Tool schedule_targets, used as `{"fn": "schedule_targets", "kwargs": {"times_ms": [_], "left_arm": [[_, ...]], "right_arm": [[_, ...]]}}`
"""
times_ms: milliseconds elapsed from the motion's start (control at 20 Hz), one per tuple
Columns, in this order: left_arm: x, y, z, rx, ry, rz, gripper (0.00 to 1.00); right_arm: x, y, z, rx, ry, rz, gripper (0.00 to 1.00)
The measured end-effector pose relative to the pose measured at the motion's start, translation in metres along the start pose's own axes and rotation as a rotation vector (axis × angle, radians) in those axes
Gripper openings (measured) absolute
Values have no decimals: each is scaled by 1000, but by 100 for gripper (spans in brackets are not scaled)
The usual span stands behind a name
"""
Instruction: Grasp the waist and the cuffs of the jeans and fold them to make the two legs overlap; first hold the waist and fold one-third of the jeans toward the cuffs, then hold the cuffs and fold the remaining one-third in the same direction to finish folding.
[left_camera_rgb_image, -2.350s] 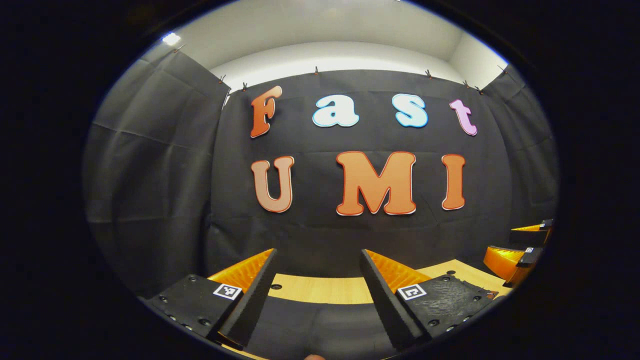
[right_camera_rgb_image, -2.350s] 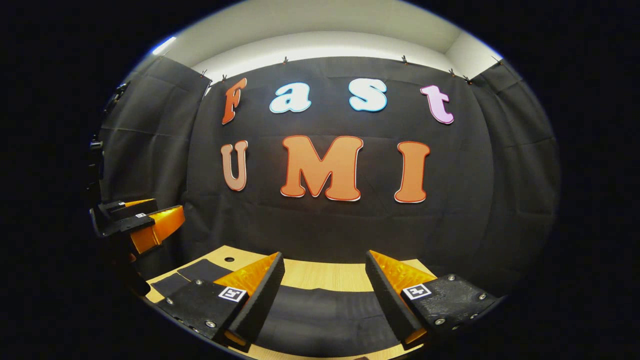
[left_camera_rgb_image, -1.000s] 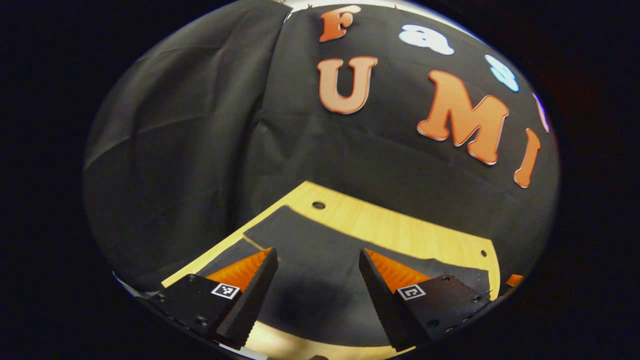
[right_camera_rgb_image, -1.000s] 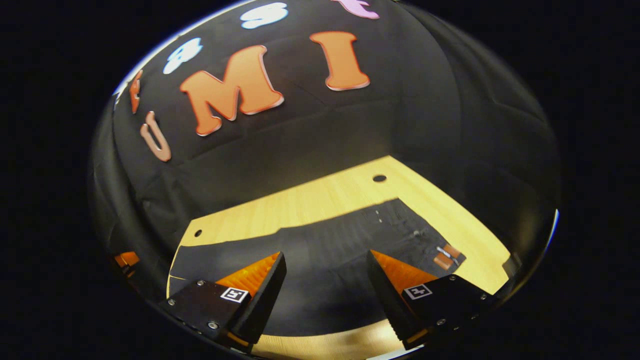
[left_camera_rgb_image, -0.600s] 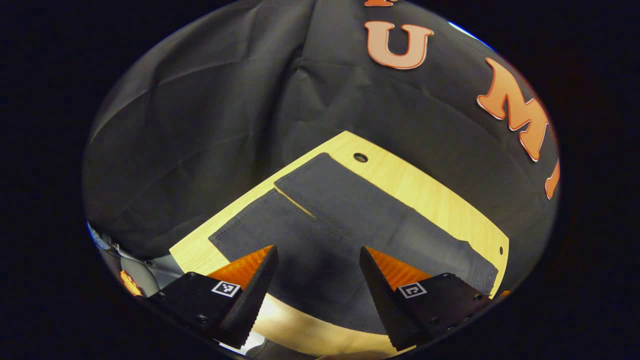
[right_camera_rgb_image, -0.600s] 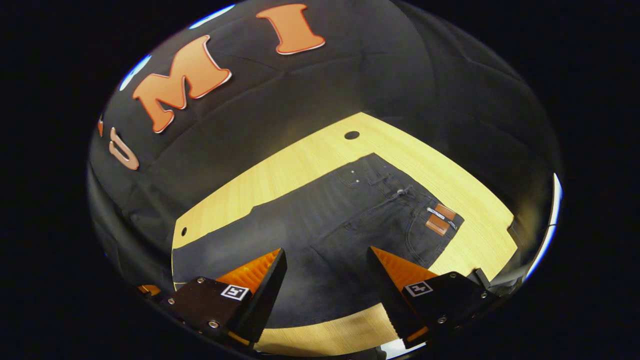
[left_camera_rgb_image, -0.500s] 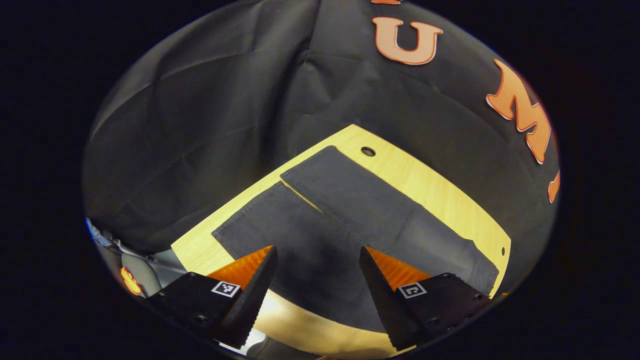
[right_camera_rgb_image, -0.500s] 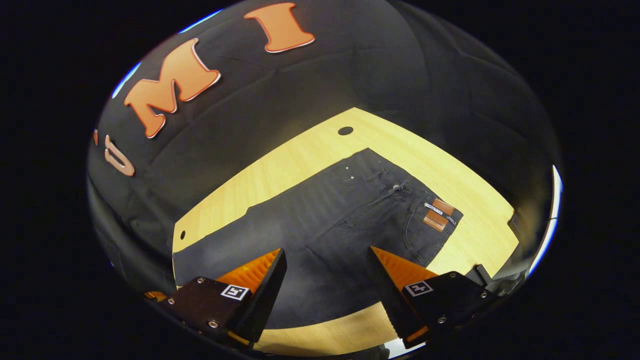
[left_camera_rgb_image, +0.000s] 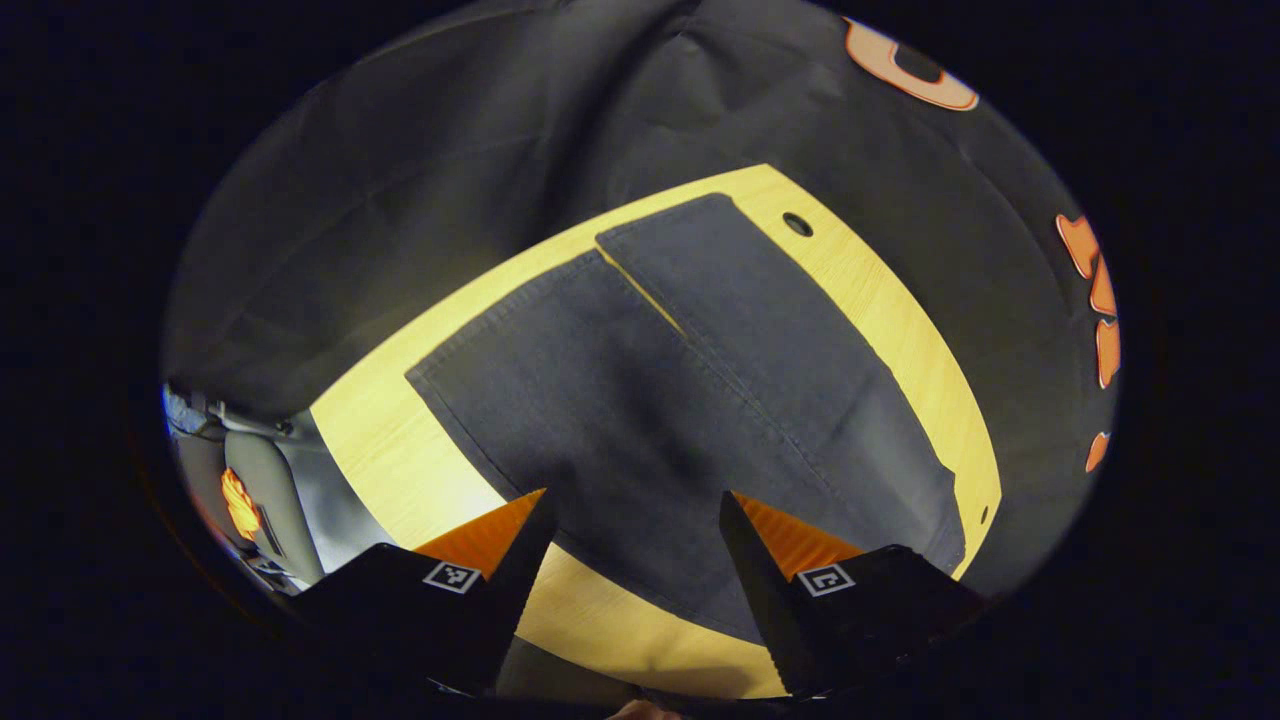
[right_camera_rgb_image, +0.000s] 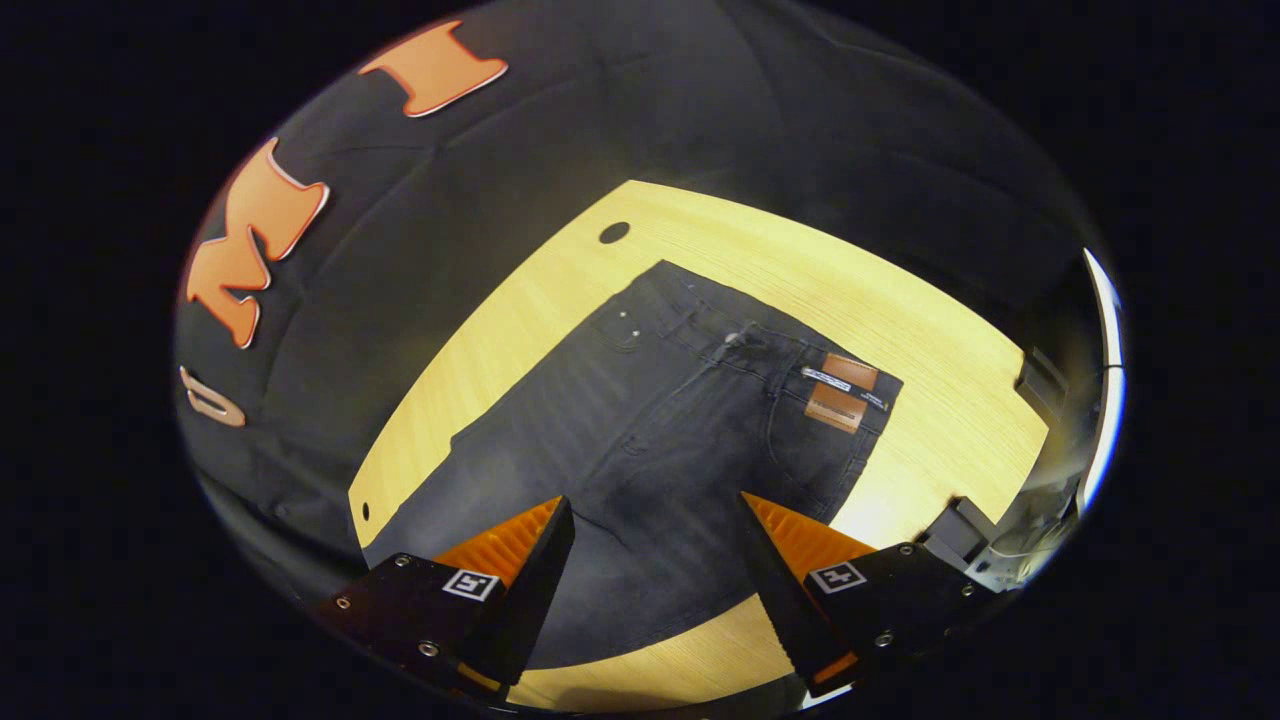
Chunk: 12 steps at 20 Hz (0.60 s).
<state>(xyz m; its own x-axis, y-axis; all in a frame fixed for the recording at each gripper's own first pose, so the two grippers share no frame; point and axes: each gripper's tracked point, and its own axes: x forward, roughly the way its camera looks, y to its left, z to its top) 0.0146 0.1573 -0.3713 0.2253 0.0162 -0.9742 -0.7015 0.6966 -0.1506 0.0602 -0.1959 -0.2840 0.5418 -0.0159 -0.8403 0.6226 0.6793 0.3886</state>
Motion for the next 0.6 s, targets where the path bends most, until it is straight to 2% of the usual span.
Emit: {"fn": "schedule_targets", "kwargs": {"times_ms": [200,400,600], "left_arm": [[12,16,2,-125,39,40,99],[17,35,6,-180,94,127,99],[26,56,1,-210,134,184,99]], "right_arm": [[16,-39,9,59,28,-87,97],[32,-71,-3,148,109,-153,97],[40,-95,-17,182,179,-217,96]]}}
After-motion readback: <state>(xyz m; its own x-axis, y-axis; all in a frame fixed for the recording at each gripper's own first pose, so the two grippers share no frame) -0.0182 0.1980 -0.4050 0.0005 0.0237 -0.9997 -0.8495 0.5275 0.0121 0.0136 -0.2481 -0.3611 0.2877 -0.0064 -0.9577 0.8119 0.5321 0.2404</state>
